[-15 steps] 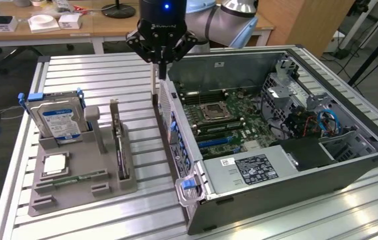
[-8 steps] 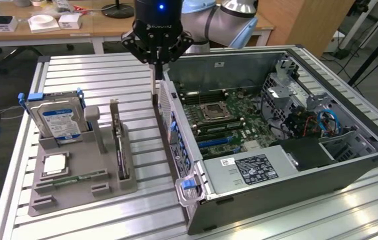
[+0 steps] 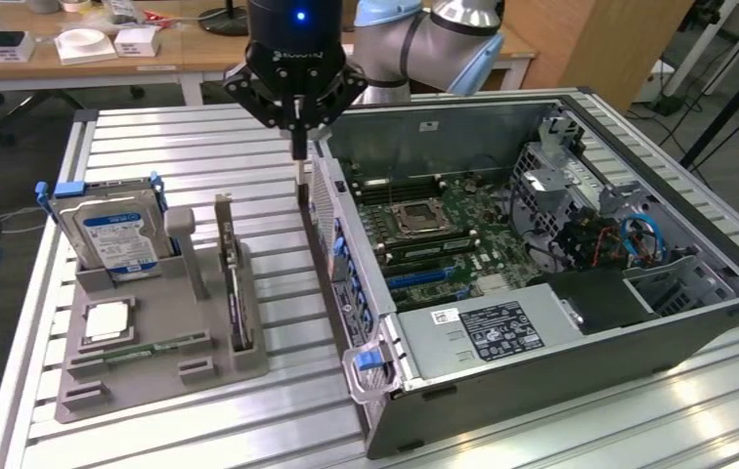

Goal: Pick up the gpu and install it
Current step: 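Reach for the gpu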

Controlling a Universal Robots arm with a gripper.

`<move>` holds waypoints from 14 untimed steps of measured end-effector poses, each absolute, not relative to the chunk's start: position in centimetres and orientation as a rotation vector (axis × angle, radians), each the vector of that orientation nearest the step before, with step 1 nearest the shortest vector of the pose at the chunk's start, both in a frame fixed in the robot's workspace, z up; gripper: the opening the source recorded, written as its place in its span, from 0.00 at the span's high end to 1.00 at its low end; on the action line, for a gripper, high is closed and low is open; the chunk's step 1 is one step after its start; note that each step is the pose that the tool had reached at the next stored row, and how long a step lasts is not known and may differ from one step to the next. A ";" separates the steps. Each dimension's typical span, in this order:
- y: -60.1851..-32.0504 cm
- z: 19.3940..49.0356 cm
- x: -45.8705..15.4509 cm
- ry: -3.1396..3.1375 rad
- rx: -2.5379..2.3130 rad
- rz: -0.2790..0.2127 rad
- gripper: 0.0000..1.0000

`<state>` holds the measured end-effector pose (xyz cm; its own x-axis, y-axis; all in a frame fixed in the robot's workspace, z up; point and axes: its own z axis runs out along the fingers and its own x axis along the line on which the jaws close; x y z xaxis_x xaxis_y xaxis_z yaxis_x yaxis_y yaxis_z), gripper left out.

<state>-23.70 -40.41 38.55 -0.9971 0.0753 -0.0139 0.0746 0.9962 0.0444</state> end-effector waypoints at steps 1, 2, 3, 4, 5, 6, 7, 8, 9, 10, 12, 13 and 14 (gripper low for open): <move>-40.5 38.5 -23.8 3.123 0.117 0.068 0.89; -40.5 38.5 -23.9 3.123 0.117 0.068 0.89; -40.5 38.5 -24.0 3.123 0.117 0.068 0.89; -40.6 38.5 -24.1 3.123 0.117 0.069 0.89; -40.6 38.5 -24.2 3.123 0.117 0.068 0.89; -40.7 38.5 -24.4 3.123 0.117 0.069 0.89; -40.7 38.5 -24.5 3.123 0.117 0.069 0.89; -40.8 38.5 -24.6 3.123 0.117 0.069 0.89; -40.8 38.5 -24.8 3.123 0.117 0.069 0.89; -40.8 38.5 -24.9 3.123 0.117 0.069 0.89; -40.9 38.5 -25.2 3.123 0.117 0.068 0.89; -41.0 38.5 -25.3 3.123 0.117 0.069 0.89; -41.0 38.5 -25.5 3.123 0.117 0.068 0.89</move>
<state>-25.46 -41.03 38.49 -0.9971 0.0752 -0.0139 0.0746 0.9962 0.0443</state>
